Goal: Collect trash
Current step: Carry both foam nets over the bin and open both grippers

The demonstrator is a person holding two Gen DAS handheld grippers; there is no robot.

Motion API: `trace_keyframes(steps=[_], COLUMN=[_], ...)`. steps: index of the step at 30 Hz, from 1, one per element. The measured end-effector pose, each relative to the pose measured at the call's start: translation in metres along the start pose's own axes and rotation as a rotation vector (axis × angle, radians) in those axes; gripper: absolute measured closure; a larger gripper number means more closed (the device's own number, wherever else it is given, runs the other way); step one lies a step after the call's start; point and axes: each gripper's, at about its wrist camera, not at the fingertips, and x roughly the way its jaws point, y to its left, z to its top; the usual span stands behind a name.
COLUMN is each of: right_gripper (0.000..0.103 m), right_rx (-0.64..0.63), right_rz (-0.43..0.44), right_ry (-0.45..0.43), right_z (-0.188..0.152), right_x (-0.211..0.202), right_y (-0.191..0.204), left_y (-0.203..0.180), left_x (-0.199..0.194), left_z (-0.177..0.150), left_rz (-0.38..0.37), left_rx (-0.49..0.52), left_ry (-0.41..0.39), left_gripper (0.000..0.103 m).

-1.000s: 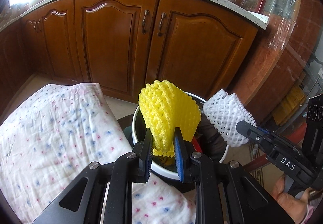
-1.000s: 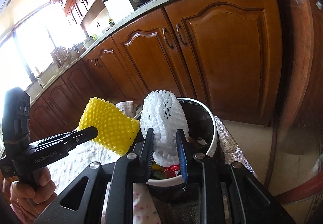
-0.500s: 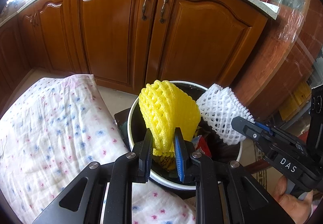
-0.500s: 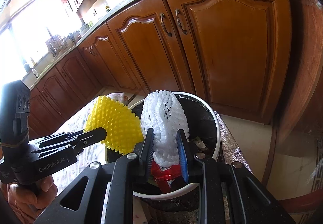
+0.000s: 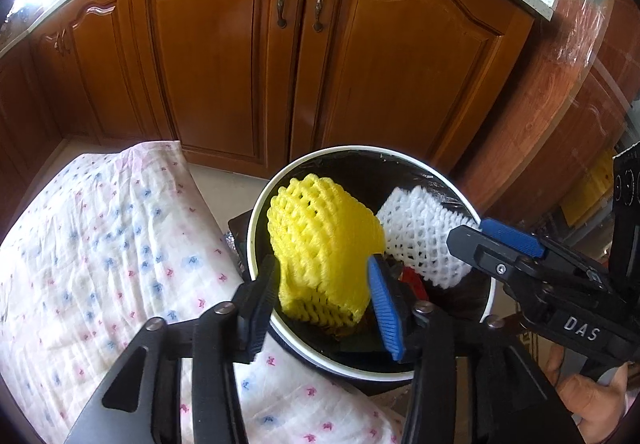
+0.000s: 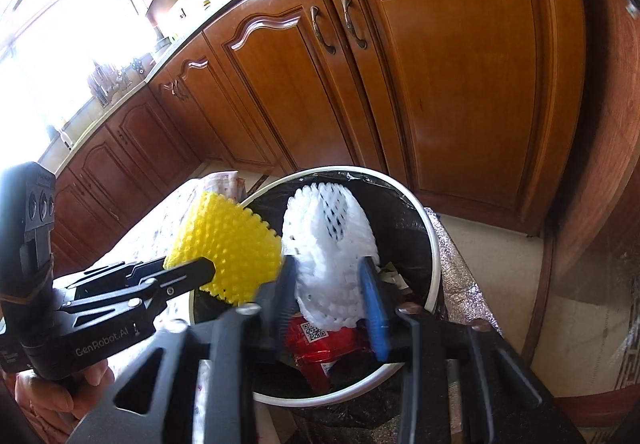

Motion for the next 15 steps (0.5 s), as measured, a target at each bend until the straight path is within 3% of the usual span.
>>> trace_keyframes(steps=[1,15], right_gripper=[0.029,0.027], right_rx=[0.009,0.033], right_rz=[0.005,0.028], right_ry=[-0.005,-0.100], right_z=[0.000,-0.008], right_x=[-0.001,-0.036], right_y=[-0.002,-0.001], left_y=[-0.002,0.013], left_x=[-0.002,-0.038], left_z=[0.000,-0.033], left_rz=[0.006,0.009], left_rx=[0.005,-0.047], left_ry=[-0.009,-0.064], left_gripper=[0.047,0.035])
